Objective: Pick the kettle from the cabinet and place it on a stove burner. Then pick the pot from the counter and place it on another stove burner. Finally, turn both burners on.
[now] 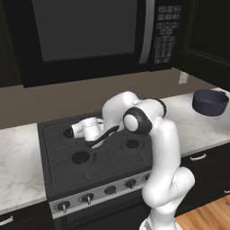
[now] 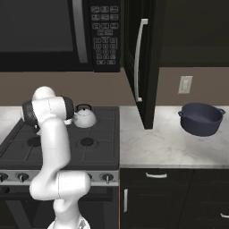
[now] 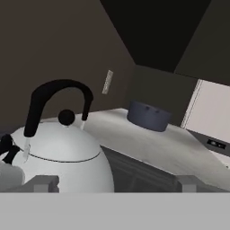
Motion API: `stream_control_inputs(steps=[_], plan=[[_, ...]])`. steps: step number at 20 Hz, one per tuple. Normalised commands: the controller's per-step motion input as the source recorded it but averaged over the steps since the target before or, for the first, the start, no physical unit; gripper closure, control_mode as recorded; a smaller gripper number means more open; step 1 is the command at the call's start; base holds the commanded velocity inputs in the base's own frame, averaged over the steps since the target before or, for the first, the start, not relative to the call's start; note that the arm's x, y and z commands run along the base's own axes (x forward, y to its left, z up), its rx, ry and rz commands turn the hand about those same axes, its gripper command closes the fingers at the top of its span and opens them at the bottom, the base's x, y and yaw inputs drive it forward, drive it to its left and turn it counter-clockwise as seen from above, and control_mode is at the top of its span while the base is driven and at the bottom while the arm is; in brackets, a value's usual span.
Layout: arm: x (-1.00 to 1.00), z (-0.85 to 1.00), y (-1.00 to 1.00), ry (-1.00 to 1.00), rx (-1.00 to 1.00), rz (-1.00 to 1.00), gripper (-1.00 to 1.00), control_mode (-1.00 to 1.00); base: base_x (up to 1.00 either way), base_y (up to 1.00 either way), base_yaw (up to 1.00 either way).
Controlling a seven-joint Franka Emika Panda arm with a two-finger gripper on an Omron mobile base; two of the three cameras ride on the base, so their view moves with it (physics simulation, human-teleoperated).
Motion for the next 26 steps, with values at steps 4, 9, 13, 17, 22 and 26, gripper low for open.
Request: stream_control_inputs(steps=[4, 9, 13, 17, 22, 26], plan=[[0.05, -0.14, -0.16, 0.01, 0.03, 0.0, -1.0, -1.0, 0.0, 0.0, 0.0], [0.07, -0.12, -0.2, 0.01, 0.04, 0.0, -1.0, -1.0, 0.0, 0.0, 0.0], [0.08, -0.11, -0.2, 0.0, 0.03, 0.0, -1.0, -1.0, 0.0, 0.0, 0.0], [0.1, -0.12, -0.21, 0.01, 0.03, 0.0, -1.0, -1.0, 0.0, 0.0, 0.0], [0.07, -0.13, -0.16, 0.01, 0.03, 0.0, -1.0, -1.0, 0.0, 0.0, 0.0], [-0.05, -0.08, 0.01, 0.0, 0.0, 0.0, -1.0, -1.0, 0.0, 0.0, 0.0]])
